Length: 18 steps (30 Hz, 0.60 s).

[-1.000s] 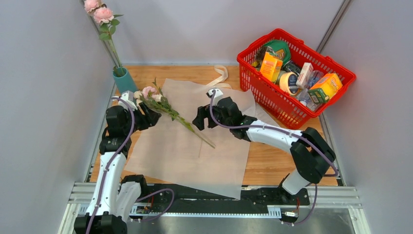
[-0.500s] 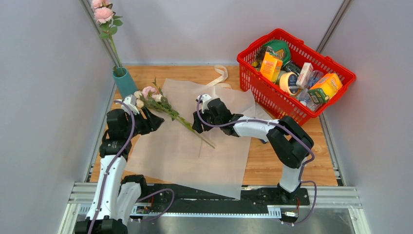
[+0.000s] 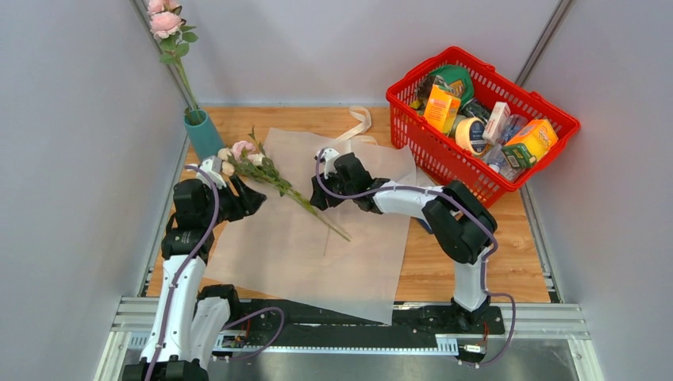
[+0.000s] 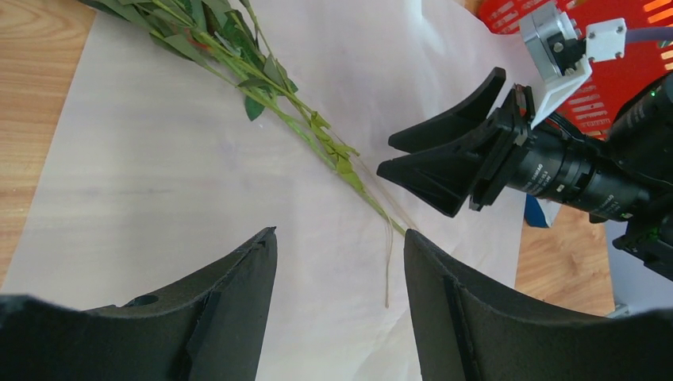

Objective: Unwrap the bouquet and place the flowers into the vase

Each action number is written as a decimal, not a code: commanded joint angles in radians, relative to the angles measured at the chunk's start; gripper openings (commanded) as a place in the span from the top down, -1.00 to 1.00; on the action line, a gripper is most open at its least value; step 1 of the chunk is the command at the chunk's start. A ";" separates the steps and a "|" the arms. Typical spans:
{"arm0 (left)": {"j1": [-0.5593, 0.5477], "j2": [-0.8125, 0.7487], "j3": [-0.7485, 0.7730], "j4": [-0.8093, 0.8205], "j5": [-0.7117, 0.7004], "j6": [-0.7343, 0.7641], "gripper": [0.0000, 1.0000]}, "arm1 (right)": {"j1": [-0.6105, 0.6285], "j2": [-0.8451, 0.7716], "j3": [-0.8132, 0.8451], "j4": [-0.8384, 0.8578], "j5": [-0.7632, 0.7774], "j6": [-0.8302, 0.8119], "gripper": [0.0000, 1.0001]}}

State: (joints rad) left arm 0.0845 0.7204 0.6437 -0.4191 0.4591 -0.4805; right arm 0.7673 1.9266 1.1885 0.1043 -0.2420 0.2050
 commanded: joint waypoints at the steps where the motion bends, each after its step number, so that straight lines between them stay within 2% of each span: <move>1: -0.003 -0.015 0.013 0.005 0.004 0.019 -0.35 | -0.016 0.047 0.077 0.014 -0.031 0.000 -0.03; 18: -0.012 -0.030 0.016 -0.007 -0.020 0.016 -0.35 | -0.042 0.156 0.145 -0.017 -0.120 0.001 0.26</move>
State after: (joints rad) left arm 0.0776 0.7006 0.6437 -0.4374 0.4416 -0.4801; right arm 0.7292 2.0655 1.2938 0.0883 -0.3122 0.2081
